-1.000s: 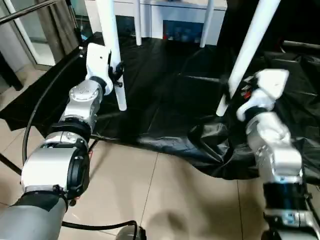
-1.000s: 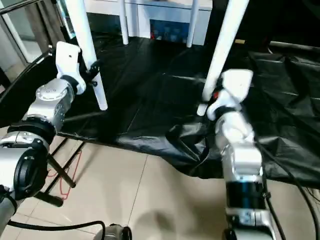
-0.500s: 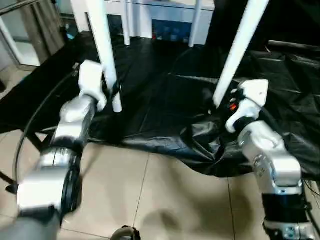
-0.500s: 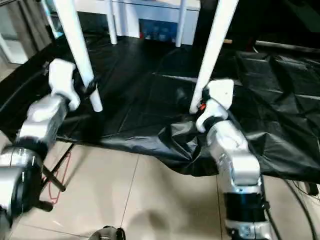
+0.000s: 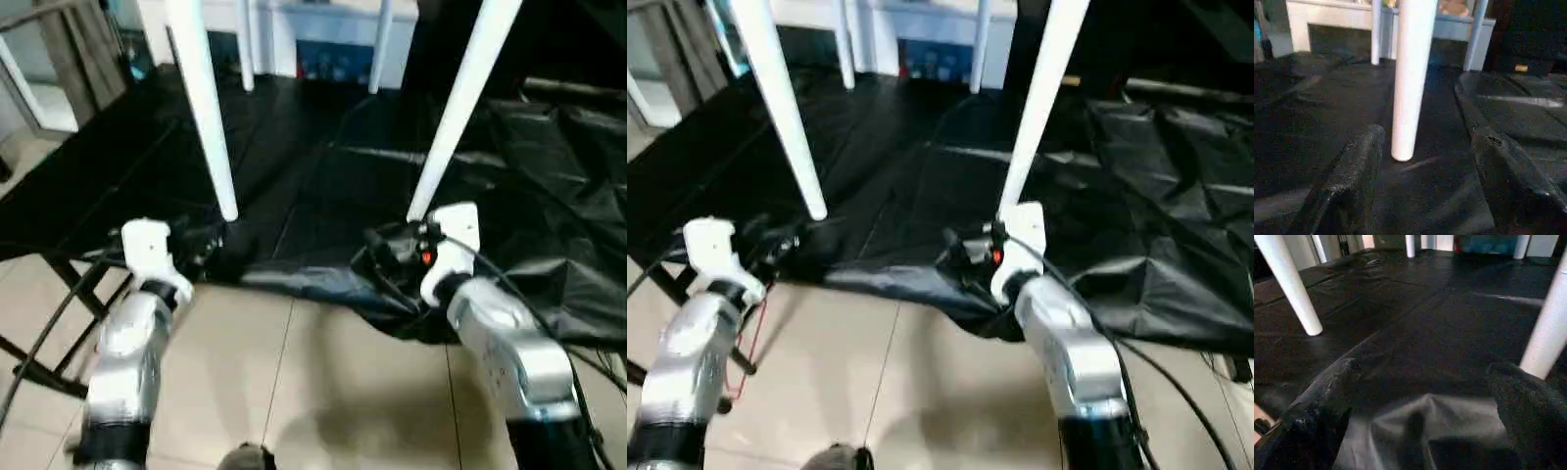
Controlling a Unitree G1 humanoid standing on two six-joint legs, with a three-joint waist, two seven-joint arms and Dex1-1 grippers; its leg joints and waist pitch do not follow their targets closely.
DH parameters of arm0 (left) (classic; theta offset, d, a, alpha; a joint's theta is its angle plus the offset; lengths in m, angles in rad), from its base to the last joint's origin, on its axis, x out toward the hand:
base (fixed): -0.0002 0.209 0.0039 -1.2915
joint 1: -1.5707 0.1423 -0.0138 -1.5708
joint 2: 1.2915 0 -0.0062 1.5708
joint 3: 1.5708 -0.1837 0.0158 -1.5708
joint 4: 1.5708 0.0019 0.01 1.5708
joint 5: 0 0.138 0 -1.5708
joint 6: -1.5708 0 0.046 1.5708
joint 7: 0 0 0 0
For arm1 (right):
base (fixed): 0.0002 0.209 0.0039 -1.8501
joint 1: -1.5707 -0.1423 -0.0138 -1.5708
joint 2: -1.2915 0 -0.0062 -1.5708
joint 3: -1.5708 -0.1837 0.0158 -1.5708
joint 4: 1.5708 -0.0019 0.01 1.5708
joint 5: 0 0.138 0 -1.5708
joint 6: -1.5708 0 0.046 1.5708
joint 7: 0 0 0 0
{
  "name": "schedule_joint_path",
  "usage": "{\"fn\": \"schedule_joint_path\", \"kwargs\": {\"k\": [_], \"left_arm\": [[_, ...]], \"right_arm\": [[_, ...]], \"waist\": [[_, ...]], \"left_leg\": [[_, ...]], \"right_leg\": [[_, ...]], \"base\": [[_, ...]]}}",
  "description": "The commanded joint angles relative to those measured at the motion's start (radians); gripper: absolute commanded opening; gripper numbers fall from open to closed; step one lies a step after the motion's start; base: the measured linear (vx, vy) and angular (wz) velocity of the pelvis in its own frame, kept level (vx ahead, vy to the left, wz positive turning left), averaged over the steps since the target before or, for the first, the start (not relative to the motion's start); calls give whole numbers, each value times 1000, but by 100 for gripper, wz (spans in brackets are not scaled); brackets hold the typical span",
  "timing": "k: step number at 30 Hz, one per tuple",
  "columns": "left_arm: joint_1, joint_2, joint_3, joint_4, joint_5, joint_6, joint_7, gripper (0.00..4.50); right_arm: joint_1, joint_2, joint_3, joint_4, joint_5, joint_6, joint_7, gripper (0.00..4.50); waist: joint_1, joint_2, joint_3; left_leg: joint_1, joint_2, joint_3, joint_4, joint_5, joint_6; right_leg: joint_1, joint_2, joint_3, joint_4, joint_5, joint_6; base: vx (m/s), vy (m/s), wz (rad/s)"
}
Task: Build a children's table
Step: Flip table
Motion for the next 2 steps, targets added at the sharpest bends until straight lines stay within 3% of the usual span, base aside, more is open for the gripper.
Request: {"fn": "schedule_joint_path", "kwargs": {"k": [1, 2], "left_arm": [[16, -7, -20, -76, 20, 25, 29, 322], [39, -14, -28, -121, 30, 41, 39, 322]], "right_arm": [[12, -11, 1, -39, 4, 9, 5, 450], [26, -14, 4, -55, 3, 10, 6, 450]], "waist": [[-11, 13, -50], [-11, 13, -50]], "left_leg": [[61, 61, -53, -101, -625, -162], [61, 61, -53, -101, -625, -162]], "right_leg": [[-10, -57, 35, -108, -420, -87], [-10, -57, 35, -108, -420, -87]], "base": [[0, 0, 0], [0, 0, 0]]}}
